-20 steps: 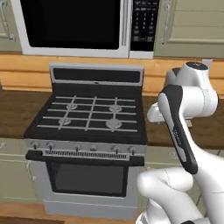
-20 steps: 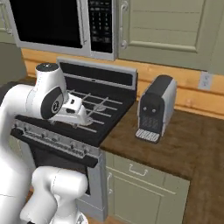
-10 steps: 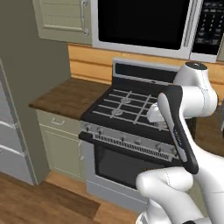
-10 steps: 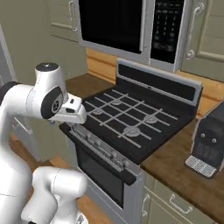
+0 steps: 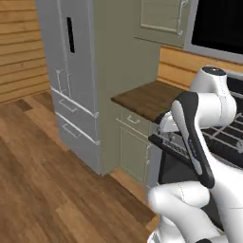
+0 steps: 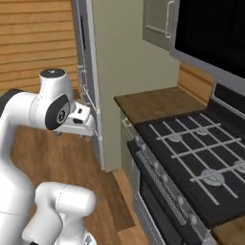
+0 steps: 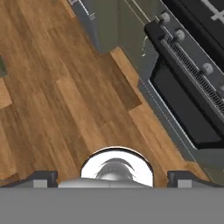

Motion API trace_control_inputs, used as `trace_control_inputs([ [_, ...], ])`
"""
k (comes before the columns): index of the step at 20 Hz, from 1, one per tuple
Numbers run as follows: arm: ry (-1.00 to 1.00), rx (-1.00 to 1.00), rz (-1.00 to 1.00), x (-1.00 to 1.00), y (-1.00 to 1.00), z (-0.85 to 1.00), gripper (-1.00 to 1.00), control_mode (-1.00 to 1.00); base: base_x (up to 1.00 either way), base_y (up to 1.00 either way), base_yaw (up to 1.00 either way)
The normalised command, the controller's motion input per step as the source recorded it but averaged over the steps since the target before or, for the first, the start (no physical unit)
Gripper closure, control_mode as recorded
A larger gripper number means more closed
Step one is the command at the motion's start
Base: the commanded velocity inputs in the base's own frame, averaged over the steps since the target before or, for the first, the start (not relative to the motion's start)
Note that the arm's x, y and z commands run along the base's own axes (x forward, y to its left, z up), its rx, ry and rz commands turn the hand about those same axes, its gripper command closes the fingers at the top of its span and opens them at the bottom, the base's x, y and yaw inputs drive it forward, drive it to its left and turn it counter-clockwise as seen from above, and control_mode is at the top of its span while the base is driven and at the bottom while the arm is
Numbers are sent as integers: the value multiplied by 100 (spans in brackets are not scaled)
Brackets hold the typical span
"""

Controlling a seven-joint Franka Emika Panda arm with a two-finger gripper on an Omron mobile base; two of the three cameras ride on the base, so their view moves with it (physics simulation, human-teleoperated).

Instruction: Navigate to the shelves.

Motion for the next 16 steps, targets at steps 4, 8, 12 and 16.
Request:
trace_control_inputs([
  [4, 0, 0, 0, 0, 0, 0, -100, 100, 0, 40, 93],
  [8, 0, 0, 0, 0, 0, 0, -100, 100, 0, 28, 96],
  [12, 0, 0, 0, 0, 0, 0, -100, 100, 6, 26, 96],
  [16, 0, 0, 0, 0, 0, 0, -100, 100, 14, 26, 95],
])
